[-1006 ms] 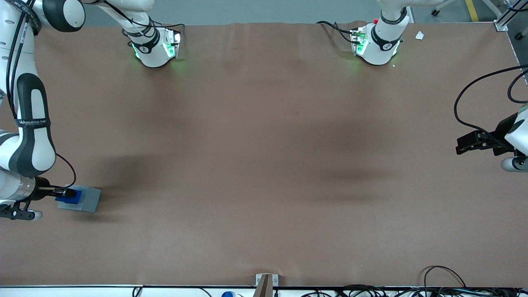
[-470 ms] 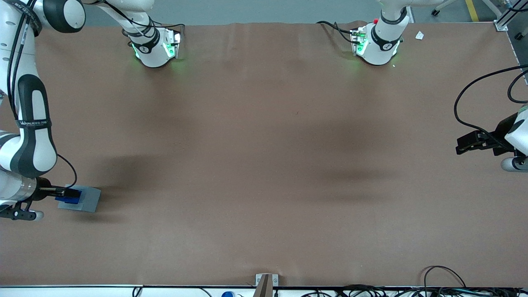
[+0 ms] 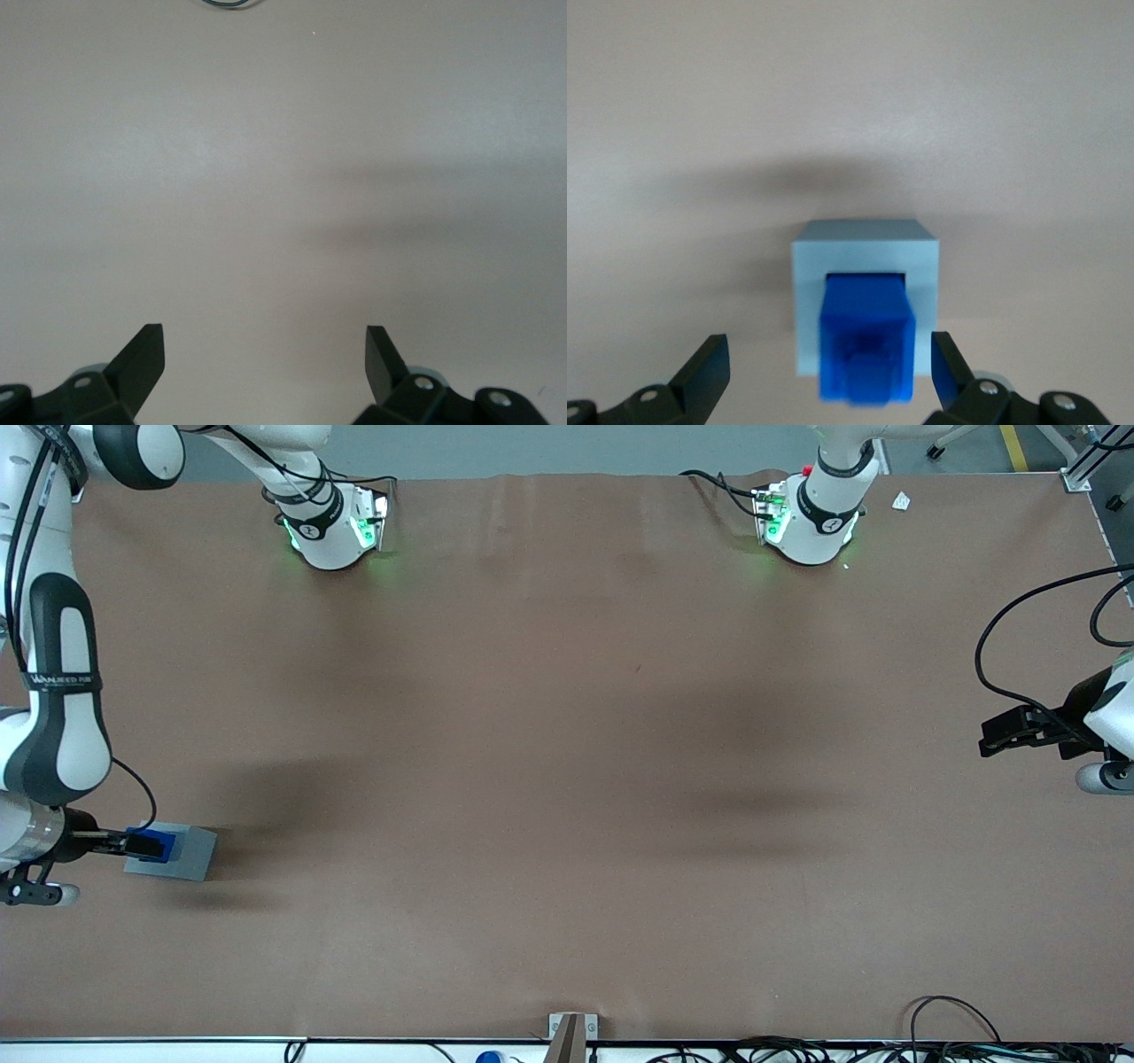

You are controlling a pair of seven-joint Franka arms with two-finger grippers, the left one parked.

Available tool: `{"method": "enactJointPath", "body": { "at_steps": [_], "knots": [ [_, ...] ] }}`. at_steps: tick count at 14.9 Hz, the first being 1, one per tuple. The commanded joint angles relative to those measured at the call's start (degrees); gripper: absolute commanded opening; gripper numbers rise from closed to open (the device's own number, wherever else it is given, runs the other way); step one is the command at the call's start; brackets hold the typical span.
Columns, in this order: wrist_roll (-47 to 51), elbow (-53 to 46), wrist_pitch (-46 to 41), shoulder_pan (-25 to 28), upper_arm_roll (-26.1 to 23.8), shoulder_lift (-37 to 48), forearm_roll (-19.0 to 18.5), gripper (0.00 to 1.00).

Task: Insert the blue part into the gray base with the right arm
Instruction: 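Open the right gripper and raise it away from the base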

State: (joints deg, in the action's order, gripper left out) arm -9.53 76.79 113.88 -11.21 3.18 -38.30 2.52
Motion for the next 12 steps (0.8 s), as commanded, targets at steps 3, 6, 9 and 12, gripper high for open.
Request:
{"method": "enactJointPath", "body": {
  "at_steps": [3, 6, 9, 12],
  "knots": [
    [0.48, 1.61, -10.32, 2.59, -0.20, 11.39, 0.03, 1.00],
    [3.19, 1.61, -13.23, 4.17, -0.20, 15.97, 0.03, 1.00],
    [10.65, 2.04, -17.10, 6.72, -0.28, 20.18, 0.03, 1.00],
    [13.92, 4.40, -20.79, 8.57, -0.28, 27.29, 0.11, 1.00]
  ]
}}
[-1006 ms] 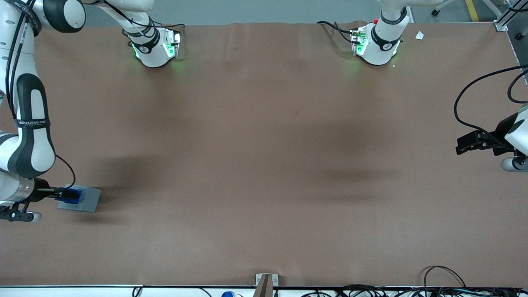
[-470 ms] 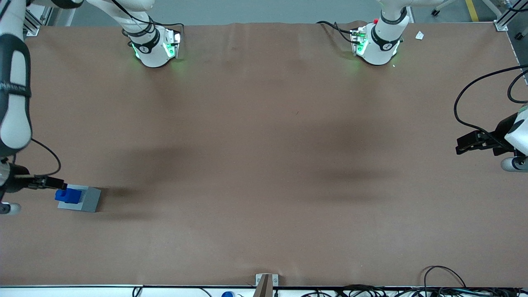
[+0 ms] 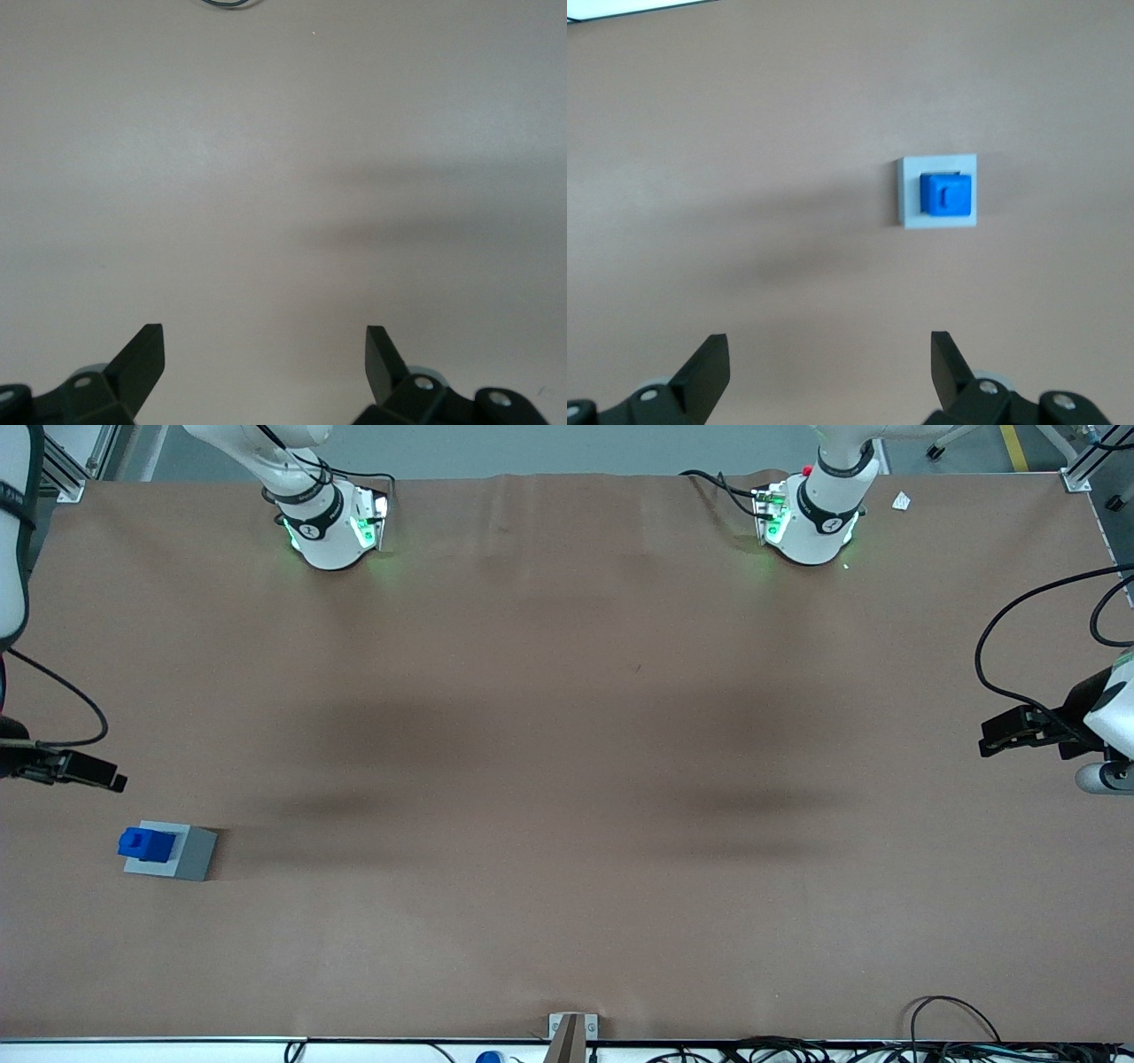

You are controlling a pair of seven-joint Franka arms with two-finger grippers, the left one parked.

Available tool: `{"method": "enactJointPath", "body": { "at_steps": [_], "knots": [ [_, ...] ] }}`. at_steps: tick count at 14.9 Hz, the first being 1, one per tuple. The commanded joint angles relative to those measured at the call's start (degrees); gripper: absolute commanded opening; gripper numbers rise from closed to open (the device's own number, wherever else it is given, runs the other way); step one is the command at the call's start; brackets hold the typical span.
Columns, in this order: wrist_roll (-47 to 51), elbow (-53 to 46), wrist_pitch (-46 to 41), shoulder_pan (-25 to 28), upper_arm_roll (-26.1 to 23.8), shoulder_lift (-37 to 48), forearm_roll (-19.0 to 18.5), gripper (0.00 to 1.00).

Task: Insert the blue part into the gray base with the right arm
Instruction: 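Open the right gripper and raise it away from the base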

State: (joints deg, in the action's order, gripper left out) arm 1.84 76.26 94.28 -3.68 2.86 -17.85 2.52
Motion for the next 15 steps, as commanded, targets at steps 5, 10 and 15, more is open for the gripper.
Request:
{"method": "enactJointPath", "body": {
  "at_steps": [5, 10, 15],
  "knots": [
    [6.41, 17.76, -0.33, 4.64, -0.14, 18.80, -1.98, 1.00],
    [6.60, 30.70, 8.82, 6.67, -0.40, 25.85, -2.34, 1.00],
    [5.72, 24.37, 3.37, 6.58, -0.31, 24.09, -4.18, 1.00]
  ]
}}
